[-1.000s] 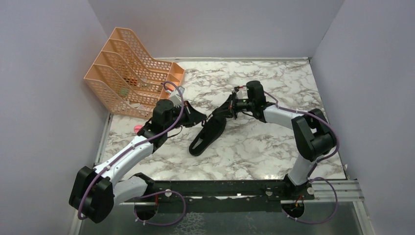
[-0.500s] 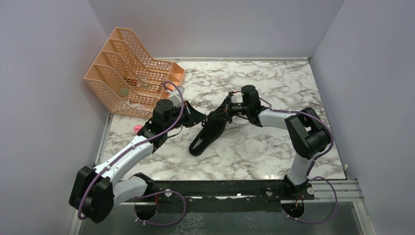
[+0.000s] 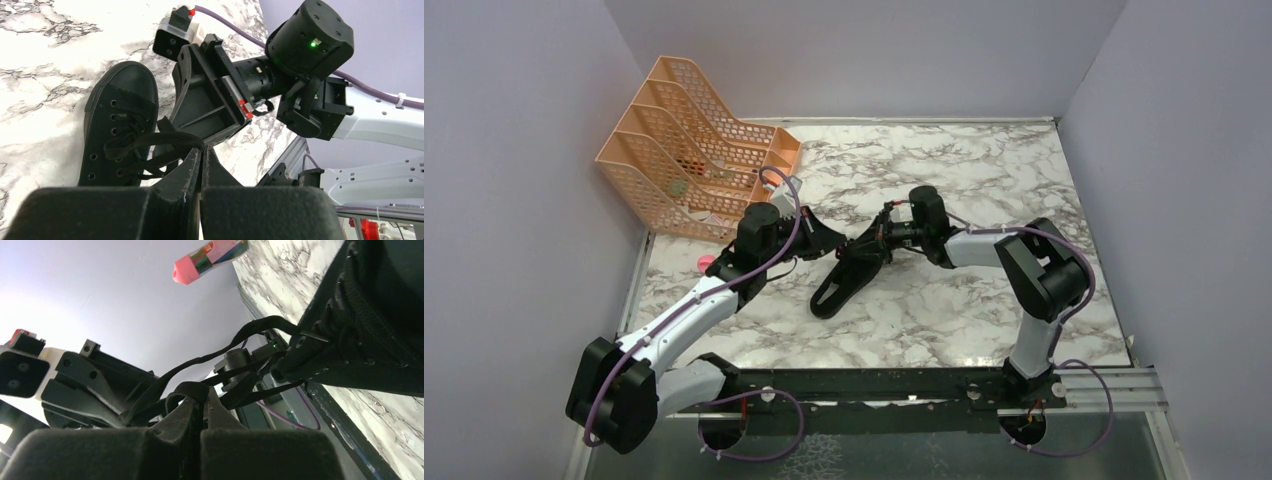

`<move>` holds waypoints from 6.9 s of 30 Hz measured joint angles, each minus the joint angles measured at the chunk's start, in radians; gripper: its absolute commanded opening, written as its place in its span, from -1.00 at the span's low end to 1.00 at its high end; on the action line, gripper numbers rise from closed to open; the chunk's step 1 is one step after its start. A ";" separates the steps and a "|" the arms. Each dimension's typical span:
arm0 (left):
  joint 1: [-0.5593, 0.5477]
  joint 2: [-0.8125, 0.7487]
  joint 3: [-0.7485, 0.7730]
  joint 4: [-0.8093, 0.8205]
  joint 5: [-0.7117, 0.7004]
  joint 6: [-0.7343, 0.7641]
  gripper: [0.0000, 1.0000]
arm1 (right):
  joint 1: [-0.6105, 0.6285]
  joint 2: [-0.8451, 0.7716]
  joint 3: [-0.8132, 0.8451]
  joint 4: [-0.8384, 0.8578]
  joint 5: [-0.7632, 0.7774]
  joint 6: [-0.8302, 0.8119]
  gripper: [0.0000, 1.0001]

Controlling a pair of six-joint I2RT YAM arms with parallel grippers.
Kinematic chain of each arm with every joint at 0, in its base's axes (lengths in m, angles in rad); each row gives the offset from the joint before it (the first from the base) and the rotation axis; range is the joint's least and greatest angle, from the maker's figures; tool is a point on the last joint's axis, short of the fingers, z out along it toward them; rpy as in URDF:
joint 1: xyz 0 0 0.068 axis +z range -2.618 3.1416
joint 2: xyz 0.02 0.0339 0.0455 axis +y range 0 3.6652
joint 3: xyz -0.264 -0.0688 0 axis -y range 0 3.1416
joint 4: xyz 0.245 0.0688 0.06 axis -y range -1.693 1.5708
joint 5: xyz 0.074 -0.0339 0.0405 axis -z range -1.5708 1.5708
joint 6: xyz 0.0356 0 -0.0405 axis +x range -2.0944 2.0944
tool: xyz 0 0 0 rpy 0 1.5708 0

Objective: Tie the shoes

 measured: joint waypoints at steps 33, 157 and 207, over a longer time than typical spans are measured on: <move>0.002 0.027 0.032 -0.032 0.001 0.016 -1.00 | 0.011 0.020 0.025 -0.040 -0.033 -0.202 -0.99; 0.079 0.288 0.069 -0.046 0.037 -0.035 -1.00 | 0.254 -0.311 0.326 -0.983 0.324 -1.686 0.31; 0.080 0.288 0.069 -0.015 0.071 -0.049 -1.00 | 0.369 -0.032 0.412 -0.995 0.508 -2.609 -0.82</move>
